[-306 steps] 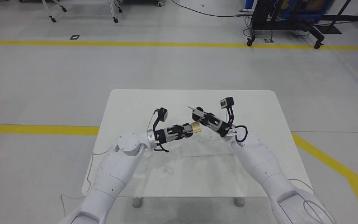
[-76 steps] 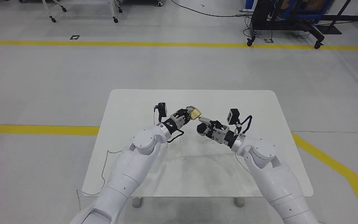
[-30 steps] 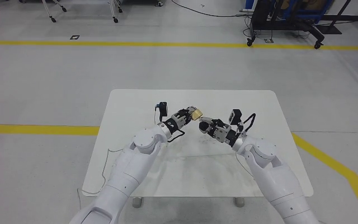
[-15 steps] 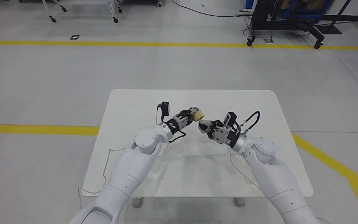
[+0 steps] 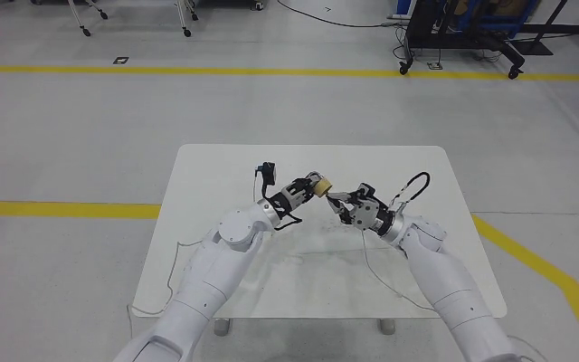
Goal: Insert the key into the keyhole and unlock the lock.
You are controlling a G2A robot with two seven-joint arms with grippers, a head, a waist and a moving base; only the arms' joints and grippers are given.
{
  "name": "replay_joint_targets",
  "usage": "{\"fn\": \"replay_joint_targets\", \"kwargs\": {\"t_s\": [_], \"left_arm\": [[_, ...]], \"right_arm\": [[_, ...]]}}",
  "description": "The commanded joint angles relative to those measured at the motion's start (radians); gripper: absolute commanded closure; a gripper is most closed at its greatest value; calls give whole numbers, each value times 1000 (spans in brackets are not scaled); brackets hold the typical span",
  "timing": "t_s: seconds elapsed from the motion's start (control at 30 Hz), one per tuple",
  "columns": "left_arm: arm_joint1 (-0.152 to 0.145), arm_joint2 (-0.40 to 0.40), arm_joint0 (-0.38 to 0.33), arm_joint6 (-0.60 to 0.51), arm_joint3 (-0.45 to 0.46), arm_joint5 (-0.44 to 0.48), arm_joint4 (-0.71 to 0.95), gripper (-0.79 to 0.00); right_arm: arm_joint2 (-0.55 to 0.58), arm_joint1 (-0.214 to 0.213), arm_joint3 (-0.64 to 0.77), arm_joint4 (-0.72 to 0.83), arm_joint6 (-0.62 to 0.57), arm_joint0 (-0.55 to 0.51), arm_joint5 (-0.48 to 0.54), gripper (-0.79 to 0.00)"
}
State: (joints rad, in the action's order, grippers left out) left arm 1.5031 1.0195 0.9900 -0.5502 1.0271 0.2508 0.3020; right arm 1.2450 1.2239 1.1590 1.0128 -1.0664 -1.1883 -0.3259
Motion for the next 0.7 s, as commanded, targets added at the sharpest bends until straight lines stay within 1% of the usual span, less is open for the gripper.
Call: {"fn": "replay_joint_targets", "kwargs": {"t_s": [0.0,0.13,0.17,0.23,0.27,0.33,0.4,0.43,0.47,0.5,0.53,0.63,0.67], "left_arm": [[0,1,1,2,0,2,1,0],[0,9,3,18,-2,-9,14,0],[1,12,4,26,-2,-15,19,0],[1,15,4,37,-3,-23,23,0],[1,17,5,42,-3,-29,23,0],[1,18,4,45,-2,-39,24,0],[1,16,3,46,-4,-49,18,0],[1,15,3,48,-4,-53,16,0],[2,14,2,50,-5,-58,13,0],[2,13,1,52,-5,-61,11,0],[2,12,0,56,-7,-66,8,0],[3,2,-10,65,-23,-117,-23,0],[4,-6,-16,71,-28,-135,-39,0]], "right_arm": [[0,-1,-6,-11,9,4,10,0],[-3,-3,-8,-33,8,9,16,0],[-3,-4,-7,-40,11,10,23,-37],[0,-6,-6,-57,21,8,38,-145],[3,-7,-4,-61,23,5,43,-182],[15,-11,3,-81,33,-1,59,-231],[35,-17,12,-92,49,-12,71,-262],[47,-20,19,-100,58,-19,78,-296],[58,-23,27,-107,66,-27,84,-336],[70,-27,36,-108,64,-36,85,-409],[87,-31,41,-108,67,-45,91,-514],[153,-45,69,-133,123,-80,128,-760],[177,-50,88,-147,143,-96,141,-785]]}}
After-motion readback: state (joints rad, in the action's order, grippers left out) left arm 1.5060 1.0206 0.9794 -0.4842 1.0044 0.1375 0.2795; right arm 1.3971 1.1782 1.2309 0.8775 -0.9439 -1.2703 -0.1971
